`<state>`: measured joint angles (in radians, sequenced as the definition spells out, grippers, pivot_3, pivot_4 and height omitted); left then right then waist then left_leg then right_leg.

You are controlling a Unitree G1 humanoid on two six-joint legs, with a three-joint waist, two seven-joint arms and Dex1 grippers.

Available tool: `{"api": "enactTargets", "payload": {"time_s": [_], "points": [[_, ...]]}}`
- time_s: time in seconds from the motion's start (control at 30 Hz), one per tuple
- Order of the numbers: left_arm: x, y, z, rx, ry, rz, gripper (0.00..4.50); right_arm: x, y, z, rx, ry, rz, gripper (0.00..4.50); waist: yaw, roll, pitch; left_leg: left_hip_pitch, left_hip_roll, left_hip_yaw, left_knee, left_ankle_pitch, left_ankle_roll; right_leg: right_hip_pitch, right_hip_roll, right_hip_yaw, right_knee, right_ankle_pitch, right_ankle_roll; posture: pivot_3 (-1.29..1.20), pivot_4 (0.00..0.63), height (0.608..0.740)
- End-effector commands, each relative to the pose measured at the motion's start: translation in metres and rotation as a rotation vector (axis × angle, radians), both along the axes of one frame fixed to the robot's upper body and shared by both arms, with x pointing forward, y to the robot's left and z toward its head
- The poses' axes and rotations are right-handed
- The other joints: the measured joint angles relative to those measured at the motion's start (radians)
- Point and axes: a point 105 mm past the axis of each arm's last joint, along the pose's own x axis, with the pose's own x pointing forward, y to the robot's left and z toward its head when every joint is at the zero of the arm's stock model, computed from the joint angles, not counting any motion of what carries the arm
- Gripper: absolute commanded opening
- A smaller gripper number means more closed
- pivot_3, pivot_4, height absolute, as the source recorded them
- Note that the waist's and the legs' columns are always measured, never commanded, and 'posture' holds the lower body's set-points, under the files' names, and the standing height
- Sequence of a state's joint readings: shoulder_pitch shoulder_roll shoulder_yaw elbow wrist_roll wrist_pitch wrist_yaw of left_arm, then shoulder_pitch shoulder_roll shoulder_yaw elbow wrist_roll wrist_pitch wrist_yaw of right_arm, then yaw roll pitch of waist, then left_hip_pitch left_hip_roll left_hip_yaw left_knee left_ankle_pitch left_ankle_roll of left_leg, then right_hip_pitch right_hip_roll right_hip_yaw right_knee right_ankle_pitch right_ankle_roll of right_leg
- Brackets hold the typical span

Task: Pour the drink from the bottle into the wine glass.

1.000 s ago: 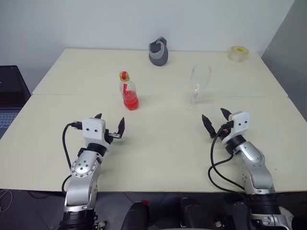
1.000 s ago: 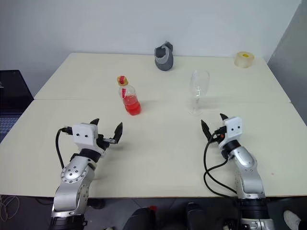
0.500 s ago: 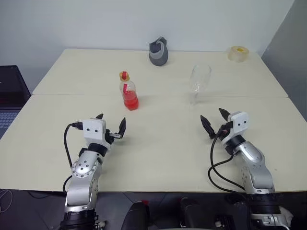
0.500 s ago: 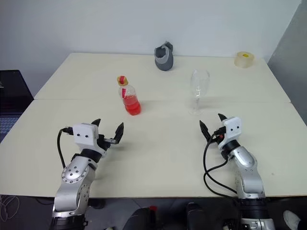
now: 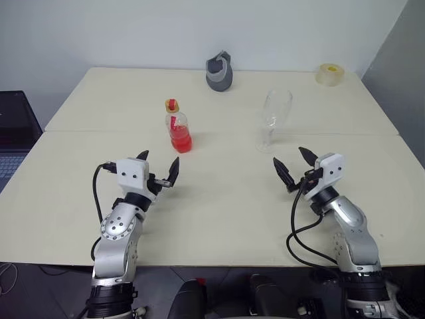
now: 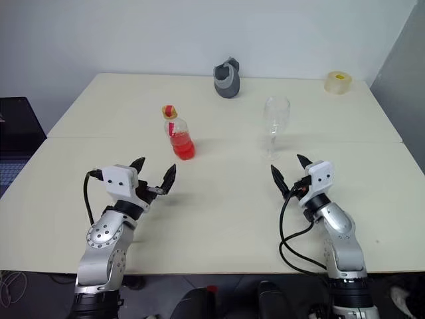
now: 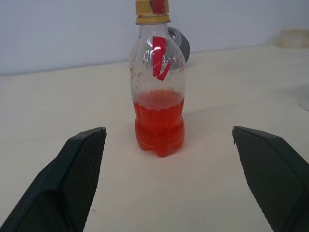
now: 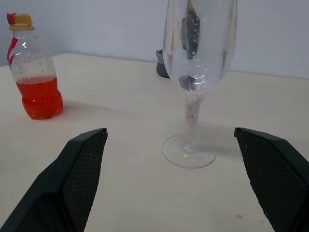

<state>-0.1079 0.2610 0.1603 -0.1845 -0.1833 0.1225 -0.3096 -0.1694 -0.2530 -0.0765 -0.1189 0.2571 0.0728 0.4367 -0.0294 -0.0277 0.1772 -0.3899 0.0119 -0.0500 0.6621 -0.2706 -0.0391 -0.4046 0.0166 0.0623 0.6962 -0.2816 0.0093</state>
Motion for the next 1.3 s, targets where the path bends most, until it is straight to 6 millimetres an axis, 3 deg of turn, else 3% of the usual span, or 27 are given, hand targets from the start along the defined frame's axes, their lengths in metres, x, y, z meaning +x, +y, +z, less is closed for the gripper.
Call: {"api": "enactTargets", "payload": {"time_s": [0.03,0.7,0.93,1.07,1.3], "points": [[0.0,-0.004,0.012,0.006,-0.051,-0.02,4.48,-0.003,-0.002,0.02,0.014,-0.084,-0.014,4.5,0.0,0.0,0.0,0.0,0.0,0.0,0.0,0.0,0.0,0.0,0.0,0.0,0.0,0.0,0.0,0.0,0.15,0.74],[0.015,-0.01,0.017,0.008,-0.073,-0.041,4.48,-0.004,-0.01,0.031,0.039,-0.123,-0.063,4.5,0.0,0.0,0.0,0.0,0.0,0.0,0.0,0.0,0.0,0.0,0.0,0.0,0.0,0.0,0.0,0.0,0.15,0.74],[0.038,-0.016,0.013,0.036,-0.059,-0.021,4.48,-0.026,0.028,0.019,-0.016,-0.004,0.225,4.5,0.0,0.0,0.0,0.0,0.0,-0.001,0.0,0.0,0.0,0.0,0.0,0.0,0.0,0.0,0.0,0.0,0.15,0.74],[0.061,-0.008,0.004,0.03,0.003,0.041,4.48,-0.032,0.045,0.024,-0.046,-0.002,0.314,4.5,0.0,0.0,0.0,0.0,-0.001,-0.001,0.0,0.0,0.0,0.0,0.0,-0.001,0.0,0.0,0.0,0.0,0.15,0.74],[0.092,-0.018,-0.002,-0.009,0.052,0.005,4.48,-0.031,0.05,0.035,-0.055,-0.023,0.325,4.5,0.001,0.0,0.0,-0.001,-0.001,-0.001,0.001,0.0,0.0,0.0,0.0,-0.002,0.0,0.0,0.0,0.0,0.15,0.74]]}}
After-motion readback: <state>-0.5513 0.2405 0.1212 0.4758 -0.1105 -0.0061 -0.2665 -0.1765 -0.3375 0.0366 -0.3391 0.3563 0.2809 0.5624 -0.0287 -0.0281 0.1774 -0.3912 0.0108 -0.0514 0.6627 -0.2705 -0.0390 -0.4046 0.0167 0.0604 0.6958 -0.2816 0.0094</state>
